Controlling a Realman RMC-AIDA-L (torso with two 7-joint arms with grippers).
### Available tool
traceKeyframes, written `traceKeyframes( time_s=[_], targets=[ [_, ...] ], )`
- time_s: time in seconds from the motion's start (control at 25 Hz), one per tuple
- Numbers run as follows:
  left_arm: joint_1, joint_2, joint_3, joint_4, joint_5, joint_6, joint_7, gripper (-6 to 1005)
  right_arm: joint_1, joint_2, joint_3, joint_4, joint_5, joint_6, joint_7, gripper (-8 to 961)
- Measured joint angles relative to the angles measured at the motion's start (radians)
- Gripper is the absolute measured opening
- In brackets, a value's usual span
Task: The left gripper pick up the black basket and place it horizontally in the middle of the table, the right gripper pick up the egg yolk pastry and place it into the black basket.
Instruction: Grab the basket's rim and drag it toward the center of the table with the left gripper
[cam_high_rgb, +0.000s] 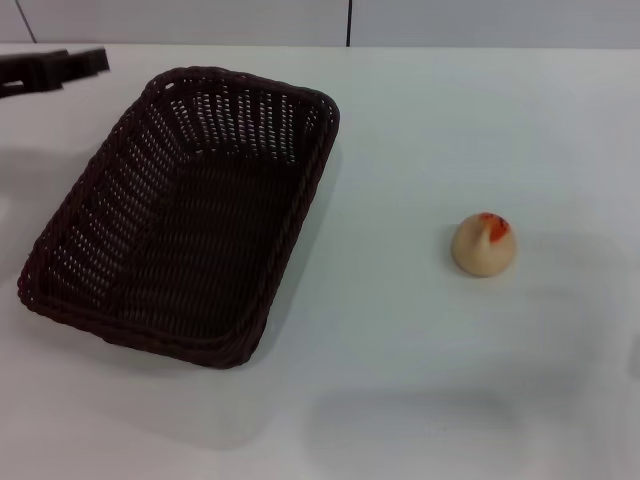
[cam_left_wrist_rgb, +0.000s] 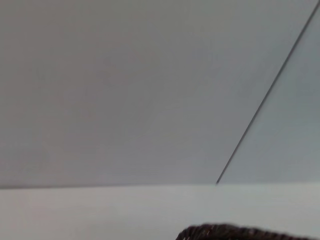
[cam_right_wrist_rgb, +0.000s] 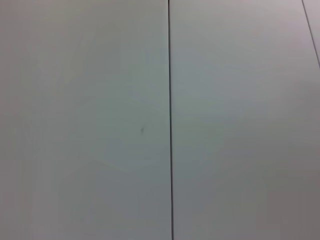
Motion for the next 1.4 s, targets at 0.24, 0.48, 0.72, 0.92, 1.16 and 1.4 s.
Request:
traceKeyframes(
  time_s=[0.24,0.48,0.72,0.92,1.16,1.4],
  targets=[
    [-0.051,0.0,0.07,-0.021,0.191,0.001,-0.094,436,0.001,0.001,0.0,0.001,0.0,0.0,0.0,473],
    [-0.092,-0.001,0.106,-0.001,0.296,0.004,-0.132,425,0.0,0.003,0.0,0.005,0.0,0.0,0.0,474],
    [-0.121,-0.002,0.132,0.03,0.362,0.004,-0.145,413,0.003,0.003,0.0,0.012,0.0,0.0,0.0,474],
    [-0.126,-0.002,0.134,0.052,0.376,0.004,-0.147,404,0.003,0.003,0.0,0.015,0.0,0.0,0.0,473],
    [-0.13,-0.001,0.135,0.083,0.4,0.017,-0.143,392,0.004,0.002,0.0,0.017,0.0,0.0,0.0,474],
    [-0.137,-0.001,0.137,0.126,0.405,0.027,-0.134,381,0.005,0.002,0.0,0.018,0.0,0.0,0.0,474]
  ],
)
